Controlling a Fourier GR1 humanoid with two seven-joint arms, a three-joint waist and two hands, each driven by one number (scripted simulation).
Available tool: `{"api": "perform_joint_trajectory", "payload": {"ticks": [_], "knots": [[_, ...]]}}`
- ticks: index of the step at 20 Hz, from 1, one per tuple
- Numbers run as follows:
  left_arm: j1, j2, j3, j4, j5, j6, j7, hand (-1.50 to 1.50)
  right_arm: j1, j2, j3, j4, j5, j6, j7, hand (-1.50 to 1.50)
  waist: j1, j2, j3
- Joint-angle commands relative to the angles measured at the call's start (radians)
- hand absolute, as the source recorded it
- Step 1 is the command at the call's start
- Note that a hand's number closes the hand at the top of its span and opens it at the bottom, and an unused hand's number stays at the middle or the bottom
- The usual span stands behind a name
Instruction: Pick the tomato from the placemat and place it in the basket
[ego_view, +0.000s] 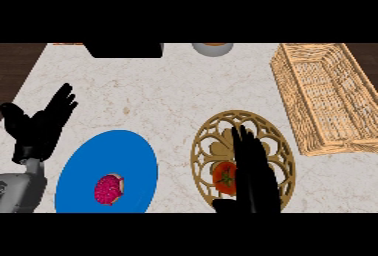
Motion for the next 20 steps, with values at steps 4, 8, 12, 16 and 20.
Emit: {"api": "perform_joint_trajectory", "payload": {"ticks": [4,8,12,16,20], "knots": [[0.050,-0.044,0.017,-0.055,-0.056,-0.017,0.008,0.00,0.037,-0.035,-0.063,-0.032,-0.065,0.004,-0.085,-1.50,0.000,-0.001,0.000],[0.003,-0.033,0.066,-0.014,-0.041,-0.042,0.024,0.00,0.105,-0.061,-0.011,-0.067,-0.092,-0.022,-0.150,-1.50,-0.002,0.000,0.000],[-0.003,-0.050,0.082,0.004,-0.064,-0.055,0.003,0.00,0.154,-0.044,0.039,-0.019,-0.040,-0.094,-0.174,-1.50,-0.002,-0.001,0.000],[-0.076,-0.097,0.042,0.014,-0.107,-0.013,0.056,0.00,0.089,0.000,0.027,-0.008,-0.005,-0.003,-0.105,-1.50,-0.004,0.000,0.000],[-0.021,-0.066,0.101,0.040,-0.083,-0.096,-0.006,0.00,0.110,0.018,0.028,0.071,0.059,-0.080,-0.105,-1.50,-0.002,0.000,0.000]]}}
